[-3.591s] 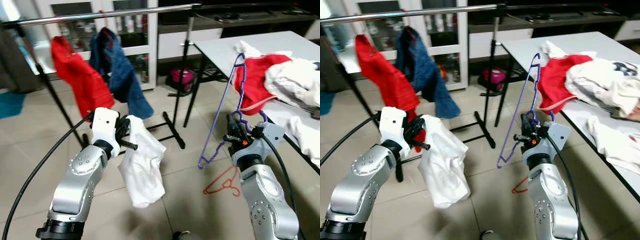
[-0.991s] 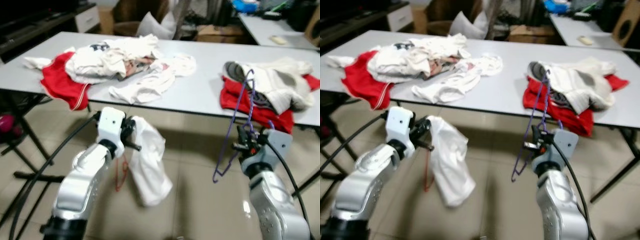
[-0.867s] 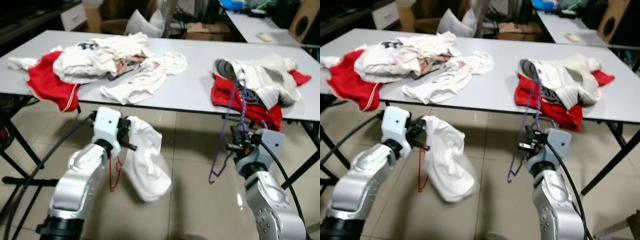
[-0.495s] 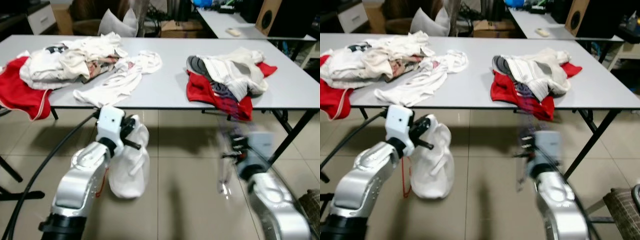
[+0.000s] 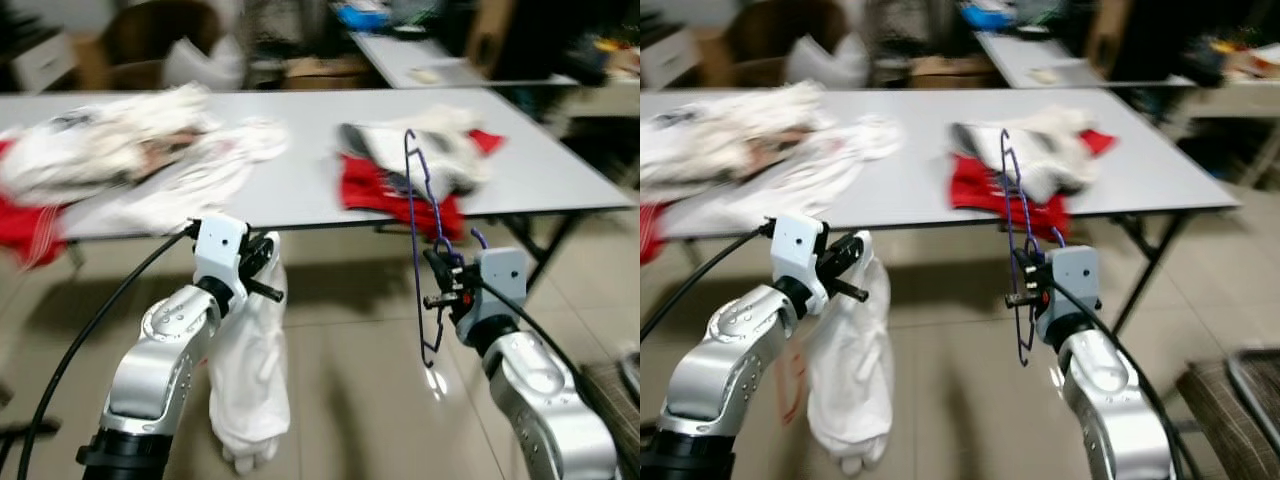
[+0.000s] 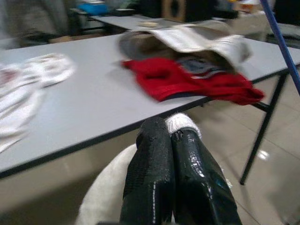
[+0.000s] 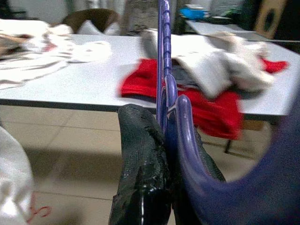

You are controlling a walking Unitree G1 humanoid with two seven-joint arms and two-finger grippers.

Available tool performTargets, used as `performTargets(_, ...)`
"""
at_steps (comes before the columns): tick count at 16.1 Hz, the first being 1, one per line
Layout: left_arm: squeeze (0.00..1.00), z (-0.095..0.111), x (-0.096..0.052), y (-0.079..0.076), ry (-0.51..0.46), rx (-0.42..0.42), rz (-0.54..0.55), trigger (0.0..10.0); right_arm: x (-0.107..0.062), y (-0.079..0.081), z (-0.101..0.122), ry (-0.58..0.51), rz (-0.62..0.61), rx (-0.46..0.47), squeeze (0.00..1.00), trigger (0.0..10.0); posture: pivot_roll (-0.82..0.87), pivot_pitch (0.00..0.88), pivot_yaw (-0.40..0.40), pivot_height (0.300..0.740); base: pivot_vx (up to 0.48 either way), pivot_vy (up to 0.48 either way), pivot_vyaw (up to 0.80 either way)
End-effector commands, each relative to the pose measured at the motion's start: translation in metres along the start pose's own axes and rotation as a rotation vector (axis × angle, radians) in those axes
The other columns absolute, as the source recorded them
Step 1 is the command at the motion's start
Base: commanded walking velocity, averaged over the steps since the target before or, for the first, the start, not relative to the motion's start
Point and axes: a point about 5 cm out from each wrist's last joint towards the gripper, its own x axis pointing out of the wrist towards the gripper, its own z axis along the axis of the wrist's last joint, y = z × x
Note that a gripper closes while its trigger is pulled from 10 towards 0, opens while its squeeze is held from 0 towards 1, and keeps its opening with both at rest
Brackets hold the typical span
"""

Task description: Hang hanger

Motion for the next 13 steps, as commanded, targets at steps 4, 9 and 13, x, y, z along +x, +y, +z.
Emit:
performTargets(4,0.00,0.020,0.008,-0.003,-0.083,0.013,-0.041,10.0,-0.002,-0.006,0.007,-0.034,0.000,-0.036,0.00,10.0,-0.17,0.000,0.017,0.740,0.349,0.000,-0.40)
performTargets(9,0.00,0.034,0.016,0.009,-0.120,0.055,0.009,10.0,-0.003,-0.002,0.023,-0.085,0.131,-0.074,0.00,10.0,-0.18,0.000,0.024,0.740,0.349,0.000,0.00)
performTargets(13,0.00,0.063,0.029,0.018,-0.183,0.085,-0.016,10.0,-0.004,-0.008,0.043,-0.125,0.207,-0.130,0.00,10.0,-0.18,0.000,0.012,0.740,0.348,0.000,0.60)
